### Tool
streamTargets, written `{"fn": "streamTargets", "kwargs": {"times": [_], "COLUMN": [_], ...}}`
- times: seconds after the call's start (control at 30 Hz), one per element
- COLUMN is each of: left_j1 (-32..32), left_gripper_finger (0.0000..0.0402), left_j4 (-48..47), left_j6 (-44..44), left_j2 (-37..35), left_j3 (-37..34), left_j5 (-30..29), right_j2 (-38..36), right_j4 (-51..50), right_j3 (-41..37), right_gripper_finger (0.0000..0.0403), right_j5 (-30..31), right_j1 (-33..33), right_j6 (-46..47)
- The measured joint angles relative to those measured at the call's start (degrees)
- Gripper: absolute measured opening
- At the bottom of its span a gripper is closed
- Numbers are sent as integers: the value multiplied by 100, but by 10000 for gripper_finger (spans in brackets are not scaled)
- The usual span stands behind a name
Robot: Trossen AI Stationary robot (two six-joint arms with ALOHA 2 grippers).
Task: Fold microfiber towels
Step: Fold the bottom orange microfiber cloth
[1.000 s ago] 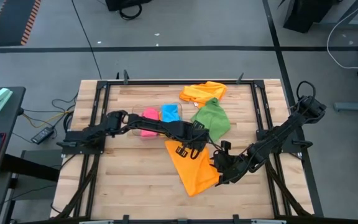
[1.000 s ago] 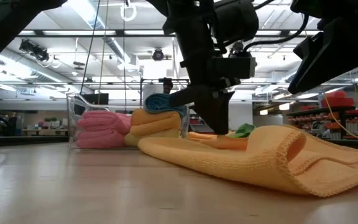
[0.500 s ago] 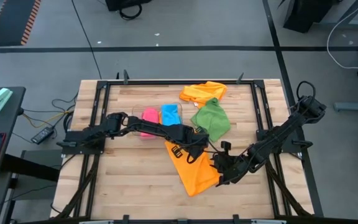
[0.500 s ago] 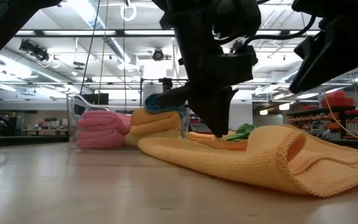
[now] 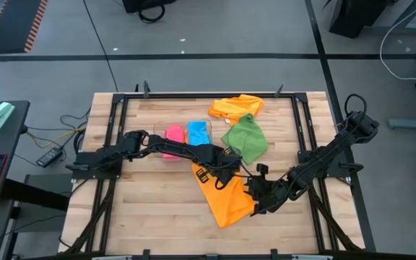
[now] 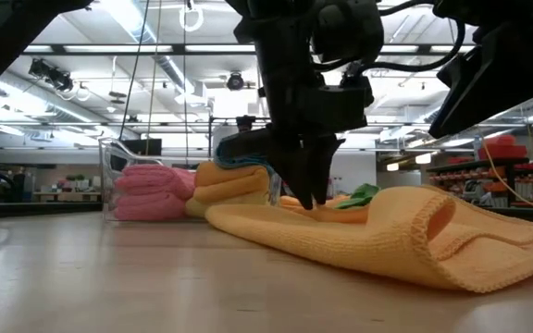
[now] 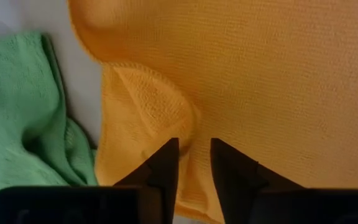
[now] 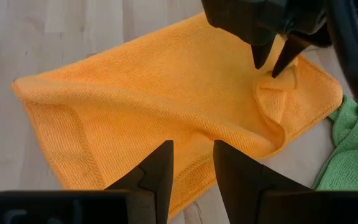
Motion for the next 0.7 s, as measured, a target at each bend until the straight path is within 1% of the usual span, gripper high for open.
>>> {"fn": "streamTargets", "kwargs": {"times": [0.13, 0.23, 0.43, 0.7], "left_j1": [7, 7, 34, 109], "left_gripper_finger": [119, 122, 104, 78], "left_j4": [206, 408, 489, 597], "left_j6": [530, 980, 1697, 2029], "left_j2": [0, 0, 23, 220], "left_j3": [0, 0, 0, -7], "left_j5": [-1, 0, 0, -36], "right_j2": [-2, -2, -2, -3], "right_j4": [15, 29, 27, 27], "right_j3": [0, 0, 0, 0], "right_gripper_finger": [123, 123, 123, 123], "right_j5": [-5, -70, -113, -127], "right_j1": [0, 0, 156, 488], "right_j6": [0, 4, 44, 156]}}
